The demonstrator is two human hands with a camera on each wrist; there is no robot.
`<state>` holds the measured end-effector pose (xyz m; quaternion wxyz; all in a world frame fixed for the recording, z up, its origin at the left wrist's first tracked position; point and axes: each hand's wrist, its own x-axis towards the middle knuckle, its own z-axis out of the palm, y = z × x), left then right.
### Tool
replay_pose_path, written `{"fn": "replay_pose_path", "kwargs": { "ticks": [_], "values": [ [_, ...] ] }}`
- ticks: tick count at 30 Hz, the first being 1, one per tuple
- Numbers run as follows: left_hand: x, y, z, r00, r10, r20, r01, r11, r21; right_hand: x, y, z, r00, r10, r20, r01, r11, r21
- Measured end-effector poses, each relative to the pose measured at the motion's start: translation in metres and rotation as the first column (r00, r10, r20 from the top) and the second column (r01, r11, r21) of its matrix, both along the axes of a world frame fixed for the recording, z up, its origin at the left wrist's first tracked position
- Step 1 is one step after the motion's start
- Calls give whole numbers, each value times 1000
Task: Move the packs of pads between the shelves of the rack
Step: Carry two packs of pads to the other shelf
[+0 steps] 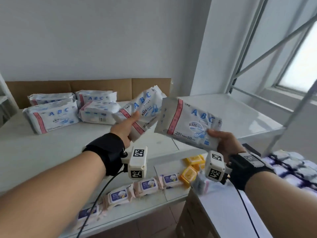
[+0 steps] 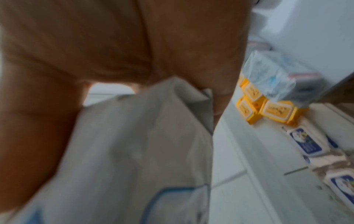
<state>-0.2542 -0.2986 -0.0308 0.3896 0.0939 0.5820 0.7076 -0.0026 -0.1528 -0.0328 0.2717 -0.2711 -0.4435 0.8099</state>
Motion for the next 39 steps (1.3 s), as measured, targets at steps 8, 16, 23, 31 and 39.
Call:
{"fn": "replay_pose_path", "kwargs": {
  "ticks": [8,16,23,31,39],
  "values": [
    [187,91,-19,986,-160,45,159,987,33,191,38,-2,971,-233,-49,233,973,-7],
    [276,137,-43,959,-266,99,268,963,-12,288,71,-26,950,-311,4,311,950,-33],
    [282,191,-60,955,-292,51,296,951,-94,298,122,-35,948,-295,124,294,955,23],
    [271,264,-77,955,-294,-39,277,931,-238,287,192,-42,909,-272,316,231,960,161],
    [288,287,-111,965,-254,57,258,905,-338,313,241,-75,903,-203,378,192,979,66]
  ]
}}
